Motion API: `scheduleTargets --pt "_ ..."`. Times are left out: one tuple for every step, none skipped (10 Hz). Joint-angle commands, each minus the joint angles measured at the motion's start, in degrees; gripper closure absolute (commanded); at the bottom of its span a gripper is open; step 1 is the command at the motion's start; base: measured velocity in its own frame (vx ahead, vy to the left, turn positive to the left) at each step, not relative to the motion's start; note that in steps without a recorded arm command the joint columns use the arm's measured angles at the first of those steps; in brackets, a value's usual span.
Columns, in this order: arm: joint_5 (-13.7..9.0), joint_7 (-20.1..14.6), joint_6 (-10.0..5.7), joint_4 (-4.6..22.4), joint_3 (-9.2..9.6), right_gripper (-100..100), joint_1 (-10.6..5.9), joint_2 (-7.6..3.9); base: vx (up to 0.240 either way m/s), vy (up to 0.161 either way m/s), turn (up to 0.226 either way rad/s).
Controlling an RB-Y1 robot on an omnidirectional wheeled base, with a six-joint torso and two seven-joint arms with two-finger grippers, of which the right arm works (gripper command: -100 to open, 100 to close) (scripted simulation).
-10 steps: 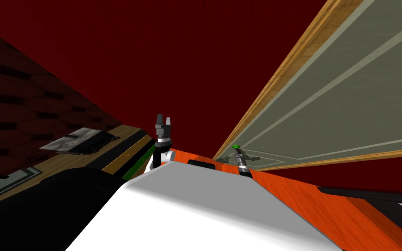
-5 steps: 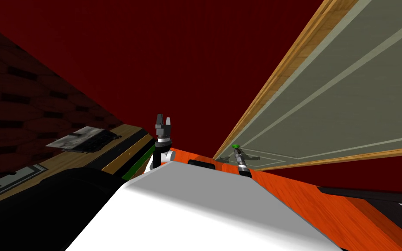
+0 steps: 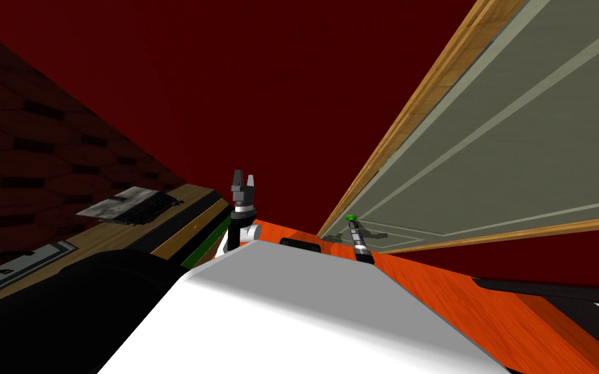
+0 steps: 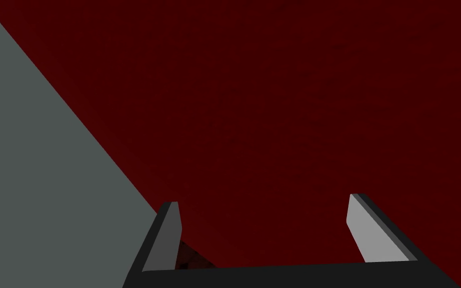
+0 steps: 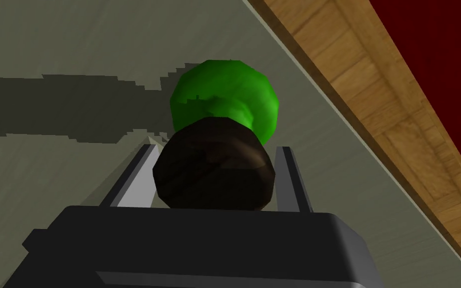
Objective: Pull the door open
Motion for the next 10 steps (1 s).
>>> scheduleTargets --pt "0.1 -2.9 -0.02 0.3 0.23 100 -0.19 0.16 -0.027 -0.007 0.012" --pt "0.1 -4.3 -0.12 0.8 0.29 100 -0.57 0.19 -0.039 -0.011 0.019" --pt "0.1 -5.3 -0.12 0.8 0.29 100 -0.57 0.19 -0.028 -0.007 0.010" --pt "0.1 -7.2 -0.23 1.2 0.36 100 -0.96 0.22 -0.027 -0.003 0.012" --pt "0.1 -7.7 -0.23 1.2 0.36 100 -0.96 0.22 -0.024 -0.005 0.007" --pt "0.1 -9.9 -0.35 1.7 0.42 100 -1.37 0.26 -0.026 -0.010 0.011" --pt "0.1 -10.1 -0.35 1.7 0.42 100 -1.37 0.26 -0.024 -0.011 0.011" --pt "0.1 -12.4 -0.47 2.2 0.49 100 -1.80 0.29 -0.030 -0.006 0.015" --pt "0.2 -13.8 -0.59 2.8 0.56 100 -2.22 0.32 -0.043 -0.009 0.025" --pt "0.2 -14.8 -0.59 2.8 0.56 100 -2.22 0.32 -0.034 -0.015 0.010"
